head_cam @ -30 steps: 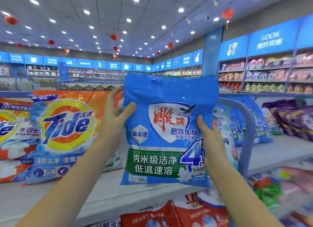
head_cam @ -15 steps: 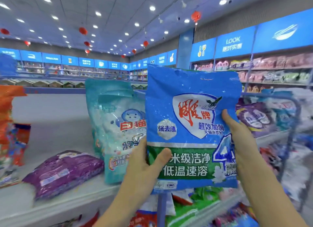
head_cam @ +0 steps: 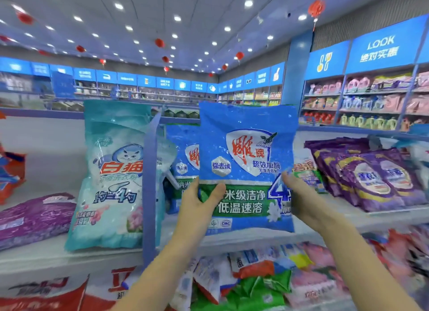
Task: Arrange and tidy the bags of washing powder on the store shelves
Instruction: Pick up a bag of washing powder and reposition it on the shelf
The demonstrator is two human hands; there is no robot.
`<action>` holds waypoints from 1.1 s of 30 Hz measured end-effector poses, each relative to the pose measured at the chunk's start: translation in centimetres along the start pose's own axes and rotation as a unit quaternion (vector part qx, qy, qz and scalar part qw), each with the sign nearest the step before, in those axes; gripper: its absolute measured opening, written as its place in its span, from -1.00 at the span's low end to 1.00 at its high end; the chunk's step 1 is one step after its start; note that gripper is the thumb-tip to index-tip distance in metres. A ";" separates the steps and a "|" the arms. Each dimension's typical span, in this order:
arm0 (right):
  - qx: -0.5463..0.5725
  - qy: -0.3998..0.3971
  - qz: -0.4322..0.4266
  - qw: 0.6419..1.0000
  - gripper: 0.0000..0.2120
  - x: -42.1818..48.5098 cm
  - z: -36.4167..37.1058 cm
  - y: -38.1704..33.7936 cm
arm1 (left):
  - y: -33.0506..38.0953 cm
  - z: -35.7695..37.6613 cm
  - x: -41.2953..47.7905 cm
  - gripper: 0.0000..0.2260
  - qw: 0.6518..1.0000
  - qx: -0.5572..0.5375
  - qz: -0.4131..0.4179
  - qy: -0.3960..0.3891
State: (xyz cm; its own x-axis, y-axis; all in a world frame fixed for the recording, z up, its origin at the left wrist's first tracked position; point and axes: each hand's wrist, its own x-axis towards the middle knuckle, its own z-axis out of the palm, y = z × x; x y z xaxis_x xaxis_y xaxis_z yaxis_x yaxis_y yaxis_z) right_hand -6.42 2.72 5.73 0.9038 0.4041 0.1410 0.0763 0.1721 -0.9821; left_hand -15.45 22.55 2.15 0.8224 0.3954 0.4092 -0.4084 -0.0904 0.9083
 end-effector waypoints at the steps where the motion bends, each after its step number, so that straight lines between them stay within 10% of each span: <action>1: -0.013 0.007 -0.006 1.000 -0.48 0.9 0.3 0.7 | -0.6 -0.1 0.8 -0.37 1.000 0.014 0.000 0.006; 3: -0.044 0.039 -0.015 0.998 -0.81 3.0 0.9 2.0 | -1.9 -0.6 2.6 -0.34 0.999 0.037 -0.023 0.015; 13: -0.180 -0.008 -0.025 0.983 -0.90 10.6 3.7 7.5 | -6.3 -2.3 7.2 -0.78 0.976 0.007 -0.189 0.109; 19: -0.134 -0.026 -0.001 0.991 -0.61 12.1 4.0 8.3 | -6.0 -1.6 8.2 -0.82 0.966 -0.010 -0.173 0.190; 23: -0.139 -0.058 -0.003 0.989 0.01 12.8 3.5 9.4 | -6.1 -1.4 7.8 -0.77 0.966 0.018 -0.150 0.208; 33: -0.118 0.098 -0.215 0.964 -0.63 7.9 3.4 5.7 | -5.4 -2.2 1.8 -0.32 0.955 0.269 -0.017 0.121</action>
State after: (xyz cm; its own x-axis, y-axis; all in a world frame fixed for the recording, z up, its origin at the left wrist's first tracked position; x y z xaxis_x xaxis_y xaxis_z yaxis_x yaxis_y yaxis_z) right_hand -0.25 9.97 1.68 0.8279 0.1592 0.5378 0.5345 0.0665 -0.8425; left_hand -12.60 25.76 -2.23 0.6895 0.5998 0.4060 -0.0667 -0.5056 0.8602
